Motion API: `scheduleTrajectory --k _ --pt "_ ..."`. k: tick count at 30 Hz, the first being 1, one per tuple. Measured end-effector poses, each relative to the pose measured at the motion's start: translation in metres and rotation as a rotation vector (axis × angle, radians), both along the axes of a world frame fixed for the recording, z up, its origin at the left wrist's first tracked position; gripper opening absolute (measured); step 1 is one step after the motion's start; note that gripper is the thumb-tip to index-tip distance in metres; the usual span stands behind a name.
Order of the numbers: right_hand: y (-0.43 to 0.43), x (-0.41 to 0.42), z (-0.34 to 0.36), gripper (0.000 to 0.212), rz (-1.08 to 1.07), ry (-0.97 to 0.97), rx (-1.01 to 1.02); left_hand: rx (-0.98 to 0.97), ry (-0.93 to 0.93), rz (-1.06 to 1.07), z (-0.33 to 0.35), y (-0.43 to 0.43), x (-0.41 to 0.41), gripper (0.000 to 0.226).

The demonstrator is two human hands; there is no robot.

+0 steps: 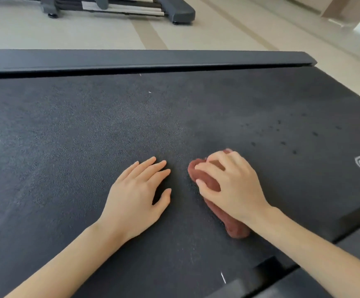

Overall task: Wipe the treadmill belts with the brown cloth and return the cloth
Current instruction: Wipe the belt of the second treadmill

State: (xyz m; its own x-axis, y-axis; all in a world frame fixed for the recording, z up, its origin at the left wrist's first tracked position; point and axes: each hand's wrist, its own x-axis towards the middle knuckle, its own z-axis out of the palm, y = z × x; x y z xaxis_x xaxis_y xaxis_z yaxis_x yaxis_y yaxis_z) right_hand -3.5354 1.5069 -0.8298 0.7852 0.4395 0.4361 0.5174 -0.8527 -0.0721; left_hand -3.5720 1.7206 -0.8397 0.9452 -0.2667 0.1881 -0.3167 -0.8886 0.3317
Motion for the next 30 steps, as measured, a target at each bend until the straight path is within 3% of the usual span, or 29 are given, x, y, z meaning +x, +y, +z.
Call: scheduleTrajectory --k 4,10,13,16,18,20,21,25,27,30 --pt "-0.047 -0.043 -0.005 0.017 0.111 -0.025 0.051 0.126 0.039 0.002 -0.004 -0.009 -0.014 0.068" --pt "-0.058 0.052 0.008 0.026 -0.461 0.118 -0.063 0.148 0.052 -0.007 -0.007 -0.011 -0.013 0.072" --pt "-0.04 0.043 0.001 0.032 -0.621 0.094 -0.103 0.153 0.044 -0.013 -0.007 -0.012 -0.013 0.072" --pt "-0.018 -0.015 -0.01 0.026 -0.354 -0.022 0.01 0.175 0.044 -0.025 -0.007 -0.008 -0.014 0.073" --pt "-0.03 -0.039 -0.009 0.02 -0.004 -0.037 -0.002 0.173 0.043 -0.04 -0.007 -0.008 -0.014 0.073" --pt "-0.057 -0.032 0.002 0.019 0.118 0.013 -0.061 0.16 0.038 -0.049 -0.006 -0.009 -0.015 0.073" --pt "-0.07 -0.023 0.007 0.021 0.027 0.043 -0.076 0.159 0.038 -0.052 -0.005 -0.009 -0.016 0.073" --pt "-0.087 0.017 0.013 0.029 -0.702 0.174 -0.01 0.251 0.131 -0.042 0.004 -0.013 -0.018 0.074" --pt "-0.065 0.01 0.009 0.032 -0.733 0.15 -0.069 0.334 0.184 -0.037 0.008 -0.019 -0.012 0.073" --pt "-0.027 -0.036 0.002 0.028 -0.495 0.075 -0.056 0.326 0.157 -0.078 0.016 -0.038 0.004 0.071"
